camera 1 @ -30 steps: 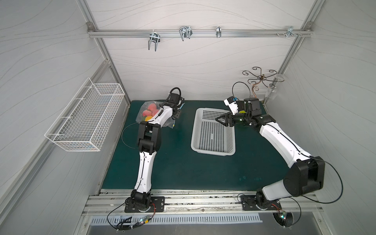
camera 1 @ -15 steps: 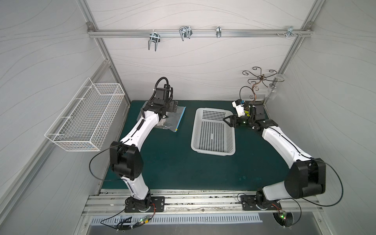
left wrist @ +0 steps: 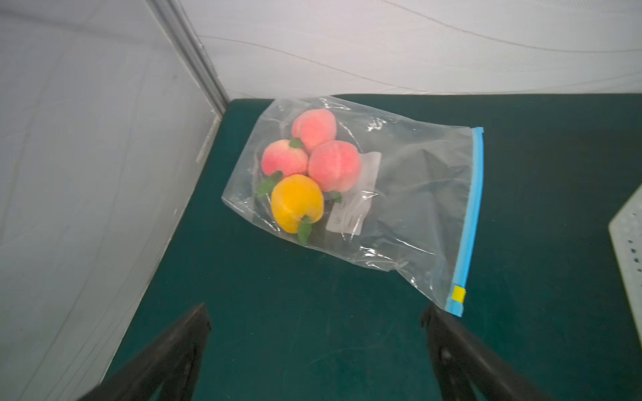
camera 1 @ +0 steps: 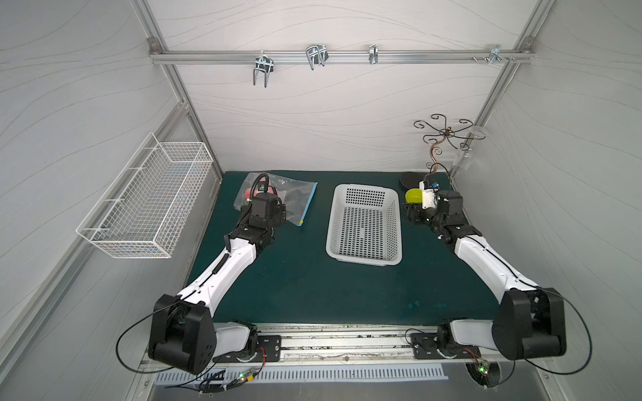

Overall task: Place the peach in a zip-top bag and seal the zipper
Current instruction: Reset both arms

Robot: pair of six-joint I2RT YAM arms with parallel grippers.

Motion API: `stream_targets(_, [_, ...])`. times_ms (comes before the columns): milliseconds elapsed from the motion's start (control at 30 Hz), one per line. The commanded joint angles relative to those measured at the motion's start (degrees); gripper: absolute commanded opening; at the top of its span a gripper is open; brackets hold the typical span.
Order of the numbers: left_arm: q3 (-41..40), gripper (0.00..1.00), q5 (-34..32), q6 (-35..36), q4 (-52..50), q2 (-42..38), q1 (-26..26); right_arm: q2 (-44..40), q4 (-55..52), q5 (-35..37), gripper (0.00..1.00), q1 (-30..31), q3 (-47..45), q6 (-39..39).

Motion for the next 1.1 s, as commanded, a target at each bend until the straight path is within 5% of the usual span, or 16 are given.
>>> stream_targets(0, [-4.9,0.98,-8.3,-2.0,10.4,-3.2,0.2,-1.3,6.4,5.4,0.66,-1.0,-3.4,0.5])
stream_targets(167, [-14.5,0.99,-15.2,-1.1,17.4,-7.3,0.2,-1.4,12.6,8.3,0.68,-1.6,-9.1,-2.3])
stream_targets(367, [-22.1,0.99,-13.2,-0.6,24.0,-8.3,2.8,-0.9,18.0,10.2,0.69,-2.5,-14.1,-3.4])
stream_targets(567, [-25.6,0.99,-4.3,2.8,30.2,-6.4,6.6,0.4,29.8,9.4,0.71,-4.5,-20.6,-4.9])
stream_targets(833, [-32.2,0.99,12.7,2.2,47.7,-1.9,13.9,1.0,31.4,5.1,0.71,-7.6,-20.5,-2.7])
stream_targets(1067, [-33.1,1.0,21.1,1.9,58.5,5.7,15.5,0.2,27.6,4.2,0.69,-7.8,-19.8,-2.5])
